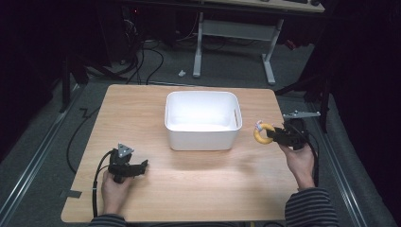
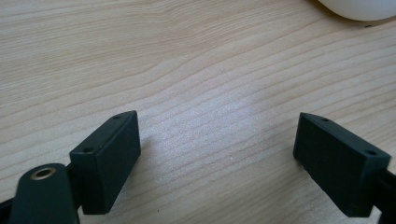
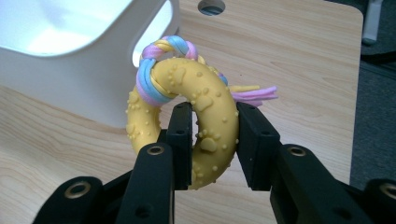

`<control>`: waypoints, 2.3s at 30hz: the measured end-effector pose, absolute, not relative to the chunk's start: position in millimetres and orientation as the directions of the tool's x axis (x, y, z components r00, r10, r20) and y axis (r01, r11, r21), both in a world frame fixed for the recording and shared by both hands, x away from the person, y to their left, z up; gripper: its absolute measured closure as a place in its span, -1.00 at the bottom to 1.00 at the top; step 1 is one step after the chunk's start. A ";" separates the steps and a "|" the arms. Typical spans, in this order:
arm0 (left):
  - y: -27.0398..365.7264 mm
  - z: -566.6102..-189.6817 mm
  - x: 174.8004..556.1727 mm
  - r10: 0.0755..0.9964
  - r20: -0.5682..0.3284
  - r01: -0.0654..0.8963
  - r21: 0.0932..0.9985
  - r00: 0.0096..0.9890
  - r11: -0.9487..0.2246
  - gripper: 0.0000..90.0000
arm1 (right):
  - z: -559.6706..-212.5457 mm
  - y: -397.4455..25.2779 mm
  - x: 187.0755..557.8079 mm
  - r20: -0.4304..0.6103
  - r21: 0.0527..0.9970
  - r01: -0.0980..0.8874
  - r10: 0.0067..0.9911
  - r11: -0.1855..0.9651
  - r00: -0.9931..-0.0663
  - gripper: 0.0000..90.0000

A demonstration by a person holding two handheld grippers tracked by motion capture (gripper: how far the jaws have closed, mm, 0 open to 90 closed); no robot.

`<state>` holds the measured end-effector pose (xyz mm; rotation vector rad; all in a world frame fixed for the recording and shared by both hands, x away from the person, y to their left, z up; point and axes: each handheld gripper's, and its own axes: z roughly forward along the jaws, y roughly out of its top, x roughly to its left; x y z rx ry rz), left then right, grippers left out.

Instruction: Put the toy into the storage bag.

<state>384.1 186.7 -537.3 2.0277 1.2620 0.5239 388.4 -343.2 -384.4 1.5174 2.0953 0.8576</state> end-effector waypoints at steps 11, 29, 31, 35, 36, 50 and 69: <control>186.7 -537.3 384.1 0.894 -0.017 0.619 0.727 0.448 -0.297 -0.67 | -367.6 -338.8 394.4 0.052 0.714 0.672 0.941 0.199 -0.334 0.53; 186.8 -537.3 384.1 0.894 -0.017 0.619 0.727 0.448 -0.296 -0.67 | -344.6 -316.0 407.5 0.016 0.719 0.652 0.932 0.241 -0.362 0.53; 186.8 -537.3 384.1 0.894 -0.017 0.619 0.727 0.448 -0.296 -0.67 | -343.8 -314.1 408.2 0.011 0.719 0.650 0.931 0.246 -0.365 0.53; 186.8 -537.3 384.1 0.894 -0.017 0.619 0.727 0.448 -0.296 -0.67 | -340.5 -306.8 410.8 0.001 0.714 0.648 0.926 0.263 -0.378 0.53; 186.8 -537.3 384.1 0.894 -0.018 0.619 0.727 0.448 -0.296 -0.67 | -340.2 -305.7 411.7 0.003 0.715 0.647 0.924 0.265 -0.382 0.53; 186.8 -537.3 384.1 0.894 -0.017 0.619 0.727 0.448 -0.296 -0.67 | -333.8 -285.0 426.3 -0.013 0.706 0.644 0.914 0.295 -0.406 0.53; 186.7 -537.3 384.1 0.894 -0.018 0.619 0.727 0.448 -0.296 -0.67 | -330.7 -247.8 446.3 -0.026 0.695 0.630 0.888 0.347 -0.460 0.53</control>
